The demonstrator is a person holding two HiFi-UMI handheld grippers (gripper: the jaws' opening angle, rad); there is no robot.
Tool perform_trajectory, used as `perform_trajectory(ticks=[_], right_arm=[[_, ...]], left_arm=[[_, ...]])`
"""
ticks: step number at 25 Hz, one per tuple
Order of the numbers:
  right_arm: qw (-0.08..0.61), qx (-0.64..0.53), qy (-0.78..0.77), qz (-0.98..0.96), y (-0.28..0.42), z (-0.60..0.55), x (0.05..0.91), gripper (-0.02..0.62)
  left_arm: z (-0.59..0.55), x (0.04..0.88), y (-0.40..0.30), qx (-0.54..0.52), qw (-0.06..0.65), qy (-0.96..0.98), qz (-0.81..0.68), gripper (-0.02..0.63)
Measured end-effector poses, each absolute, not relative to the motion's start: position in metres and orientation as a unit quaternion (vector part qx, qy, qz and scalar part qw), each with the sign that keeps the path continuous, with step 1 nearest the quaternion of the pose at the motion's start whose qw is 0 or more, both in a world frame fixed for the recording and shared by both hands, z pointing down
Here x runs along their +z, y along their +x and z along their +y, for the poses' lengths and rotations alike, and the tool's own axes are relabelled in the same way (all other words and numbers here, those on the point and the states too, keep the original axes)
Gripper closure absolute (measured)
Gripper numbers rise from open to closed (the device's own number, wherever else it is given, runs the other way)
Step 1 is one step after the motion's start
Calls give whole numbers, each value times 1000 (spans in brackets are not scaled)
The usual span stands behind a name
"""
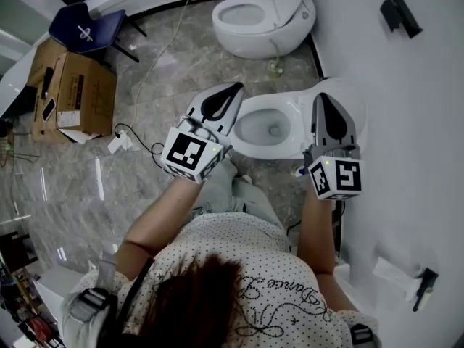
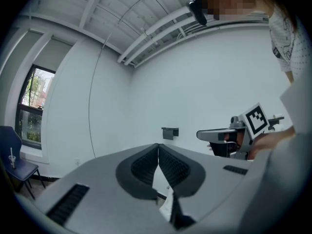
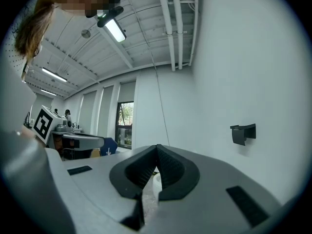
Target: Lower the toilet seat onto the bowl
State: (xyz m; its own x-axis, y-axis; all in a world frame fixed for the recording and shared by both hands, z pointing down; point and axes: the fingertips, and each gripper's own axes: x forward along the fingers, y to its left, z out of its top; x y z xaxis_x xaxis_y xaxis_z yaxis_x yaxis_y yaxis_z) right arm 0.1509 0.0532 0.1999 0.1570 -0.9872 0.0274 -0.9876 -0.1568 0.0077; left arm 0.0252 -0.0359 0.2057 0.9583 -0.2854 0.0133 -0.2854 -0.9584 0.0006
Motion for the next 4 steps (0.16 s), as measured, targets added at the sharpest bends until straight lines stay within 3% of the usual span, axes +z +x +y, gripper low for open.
perform_trajectory(ticks=[4], right_arm=[[14, 6, 761, -649, 160, 61, 199, 584]], left_arm=[[-29, 206, 35, 8, 1, 990, -142, 600]])
